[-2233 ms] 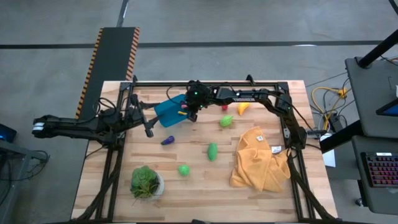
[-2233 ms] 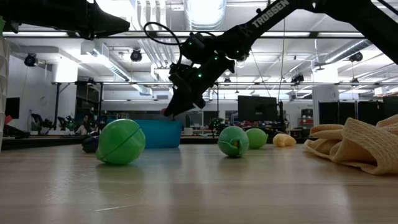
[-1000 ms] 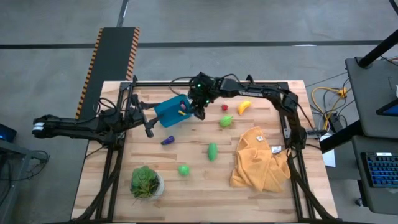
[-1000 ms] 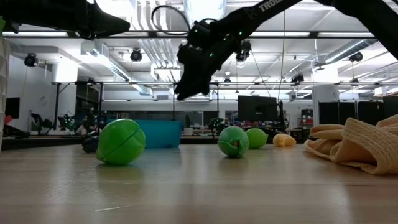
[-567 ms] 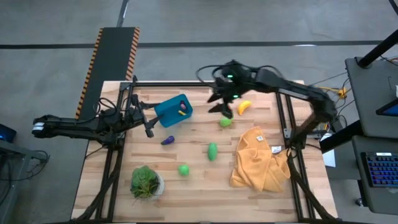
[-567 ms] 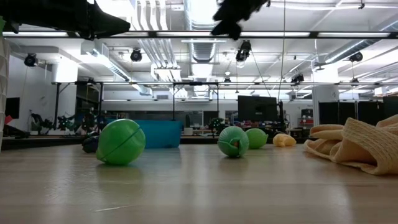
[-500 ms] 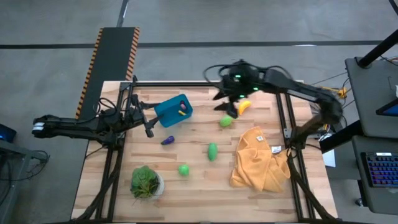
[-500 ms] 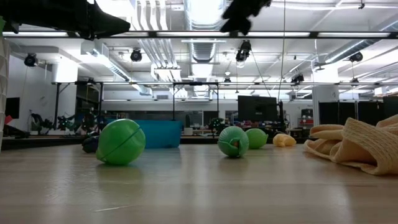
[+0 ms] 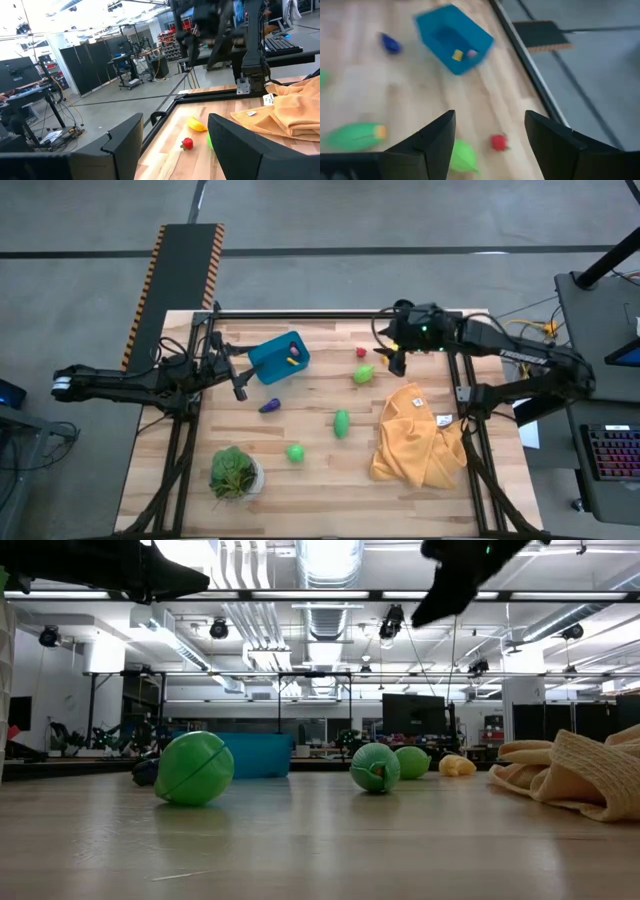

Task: Pick and placing Produce into tupperware
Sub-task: Put the banana into the blue bin

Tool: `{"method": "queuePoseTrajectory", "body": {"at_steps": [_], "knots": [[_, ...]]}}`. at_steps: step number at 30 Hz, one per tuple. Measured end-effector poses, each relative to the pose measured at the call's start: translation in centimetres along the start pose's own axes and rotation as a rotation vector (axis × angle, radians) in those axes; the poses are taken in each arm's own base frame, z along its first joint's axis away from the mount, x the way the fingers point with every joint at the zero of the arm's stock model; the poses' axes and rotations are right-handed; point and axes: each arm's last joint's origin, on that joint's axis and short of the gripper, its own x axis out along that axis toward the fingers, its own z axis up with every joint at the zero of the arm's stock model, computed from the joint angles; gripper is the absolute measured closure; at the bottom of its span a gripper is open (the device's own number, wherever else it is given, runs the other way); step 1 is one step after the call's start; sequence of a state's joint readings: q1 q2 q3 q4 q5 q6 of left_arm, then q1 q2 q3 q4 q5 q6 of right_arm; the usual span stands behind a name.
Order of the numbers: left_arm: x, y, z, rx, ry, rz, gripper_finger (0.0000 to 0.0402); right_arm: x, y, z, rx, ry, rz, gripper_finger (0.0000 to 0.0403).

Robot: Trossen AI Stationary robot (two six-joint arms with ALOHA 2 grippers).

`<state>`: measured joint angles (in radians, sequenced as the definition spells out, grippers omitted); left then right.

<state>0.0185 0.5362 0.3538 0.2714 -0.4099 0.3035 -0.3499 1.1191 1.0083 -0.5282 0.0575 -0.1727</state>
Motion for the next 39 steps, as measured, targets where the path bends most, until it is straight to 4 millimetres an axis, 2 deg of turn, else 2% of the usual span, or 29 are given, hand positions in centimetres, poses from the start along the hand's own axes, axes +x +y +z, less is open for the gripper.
{"method": "queuePoseTrajectory", "body": {"at_steps": [5,13,25,32,39], "knots": [[0.0,0.0,0.0,0.0,0.0,0.0,0.0192,3.0,-0.9,-2.3,0.078,0.059,-0.052,0.0173],[0.0,0.0,0.0,0.0,-0.001,0.0,0.0192,6.3,-2.9,-4.3,0.165,0.187,-0.141,0.0175],[0.0,0.0,0.0,0.0,0.0,0.0,0.0192,9.6,-7.4,-7.2,0.717,0.301,-0.384,0.0179],[0.0,0.0,0.0,0.0,0.0,0.0,0.0192,11.3,-7.5,-8.8,0.82,0.397,-0.404,0.0179],[0.0,0.0,0.0,0.0,0.001,0.0,0.0192,11.3,-7.3,-9.3,0.767,0.485,-0.392,0.0179]]}}
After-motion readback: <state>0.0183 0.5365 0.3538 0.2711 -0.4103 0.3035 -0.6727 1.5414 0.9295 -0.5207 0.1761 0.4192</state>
